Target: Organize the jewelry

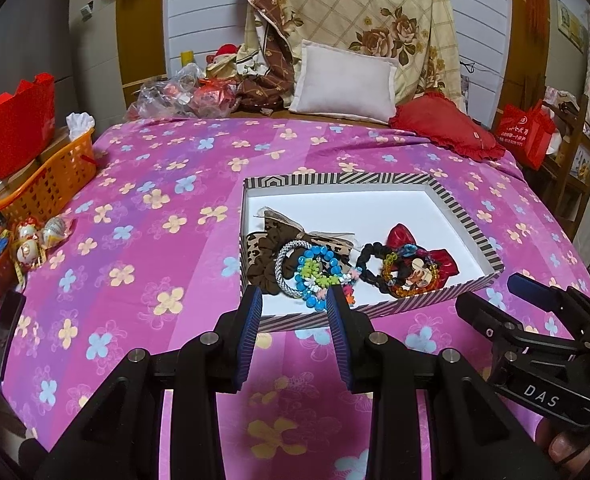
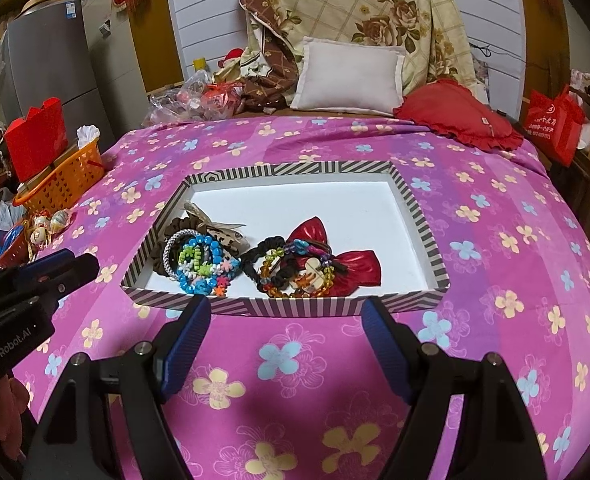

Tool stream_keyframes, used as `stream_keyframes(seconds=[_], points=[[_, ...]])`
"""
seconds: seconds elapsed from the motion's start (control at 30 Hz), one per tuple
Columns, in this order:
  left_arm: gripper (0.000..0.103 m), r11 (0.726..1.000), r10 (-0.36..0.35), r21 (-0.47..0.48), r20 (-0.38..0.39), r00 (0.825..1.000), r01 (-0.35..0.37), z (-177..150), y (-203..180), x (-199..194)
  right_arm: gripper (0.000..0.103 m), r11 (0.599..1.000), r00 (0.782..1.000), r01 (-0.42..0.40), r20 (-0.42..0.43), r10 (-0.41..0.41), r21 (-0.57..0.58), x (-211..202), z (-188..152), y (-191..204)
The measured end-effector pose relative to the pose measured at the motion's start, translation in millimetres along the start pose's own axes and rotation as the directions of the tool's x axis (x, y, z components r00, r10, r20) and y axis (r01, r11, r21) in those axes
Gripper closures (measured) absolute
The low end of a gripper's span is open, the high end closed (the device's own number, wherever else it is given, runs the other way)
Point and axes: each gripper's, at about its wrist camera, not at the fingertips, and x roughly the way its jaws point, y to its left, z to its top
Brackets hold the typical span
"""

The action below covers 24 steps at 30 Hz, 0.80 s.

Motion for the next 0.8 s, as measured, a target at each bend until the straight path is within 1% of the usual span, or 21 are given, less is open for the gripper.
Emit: stream_keyframes(seconds=[0.63, 0.8], points=[[0.081, 1.0, -0.003, 0.005, -0.02, 1.0, 0.004, -2, 3, 9, 0.022, 1.0, 1.0, -0.002, -0.016, 0.001, -0.004, 8, -2, -1], [0.081, 1.0, 0.004, 0.016, -0.01, 1.0, -0.004, -2, 2, 12, 0.022, 1.0, 1.0, -0.002, -0.026, 0.002, -0.009, 11, -4, -1]])
